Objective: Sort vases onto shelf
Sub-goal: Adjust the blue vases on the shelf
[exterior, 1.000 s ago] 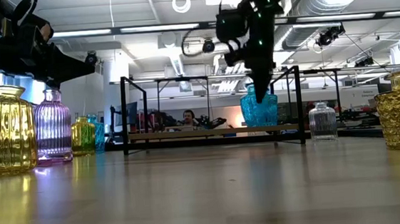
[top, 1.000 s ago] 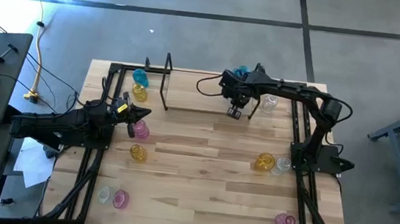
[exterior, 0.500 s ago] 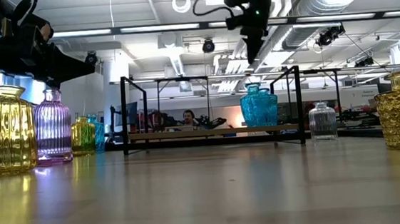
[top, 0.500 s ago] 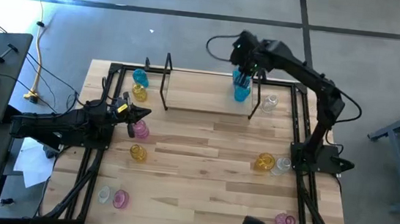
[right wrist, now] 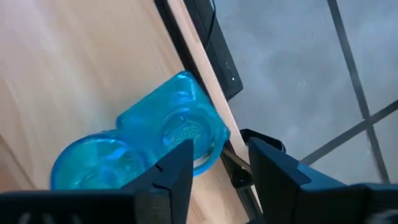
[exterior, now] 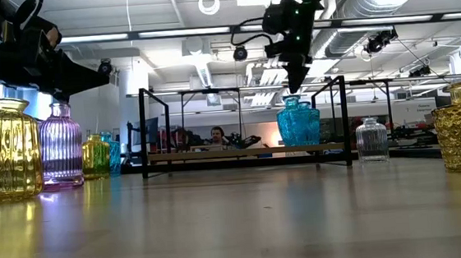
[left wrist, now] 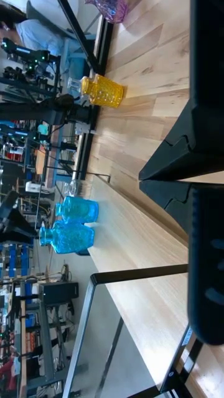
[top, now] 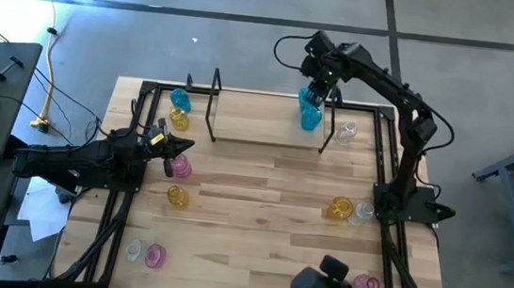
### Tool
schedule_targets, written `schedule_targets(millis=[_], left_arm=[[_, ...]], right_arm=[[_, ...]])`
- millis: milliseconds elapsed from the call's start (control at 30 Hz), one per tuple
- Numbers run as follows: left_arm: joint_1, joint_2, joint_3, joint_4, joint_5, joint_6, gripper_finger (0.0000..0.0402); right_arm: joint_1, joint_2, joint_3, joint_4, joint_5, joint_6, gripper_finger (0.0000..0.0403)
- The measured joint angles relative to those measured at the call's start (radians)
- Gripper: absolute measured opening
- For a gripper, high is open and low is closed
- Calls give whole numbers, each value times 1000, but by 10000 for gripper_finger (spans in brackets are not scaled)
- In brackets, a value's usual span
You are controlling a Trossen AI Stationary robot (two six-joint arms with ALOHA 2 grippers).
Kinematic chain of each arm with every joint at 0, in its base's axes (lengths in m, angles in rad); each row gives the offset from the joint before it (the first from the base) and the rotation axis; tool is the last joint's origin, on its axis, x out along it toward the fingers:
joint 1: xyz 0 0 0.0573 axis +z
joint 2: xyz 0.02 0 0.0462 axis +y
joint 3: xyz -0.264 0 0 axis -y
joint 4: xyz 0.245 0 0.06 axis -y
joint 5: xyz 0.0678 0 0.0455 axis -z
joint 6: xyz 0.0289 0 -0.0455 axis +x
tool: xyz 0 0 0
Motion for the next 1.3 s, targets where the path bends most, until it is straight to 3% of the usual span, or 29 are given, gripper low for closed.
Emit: schedule_targets(millis=[967, 1100, 1300], left_arm=[[0, 0, 0, -8, 1, 1, 0], [0, 0, 0, -8, 1, 1, 0], [0, 0, 0, -8, 5, 1, 0]], right_arm=[[-40, 50, 0, 19, -122, 29, 146], [-46, 58, 0, 21, -125, 50, 117], [-51, 60, 0, 22, -125, 66, 41]])
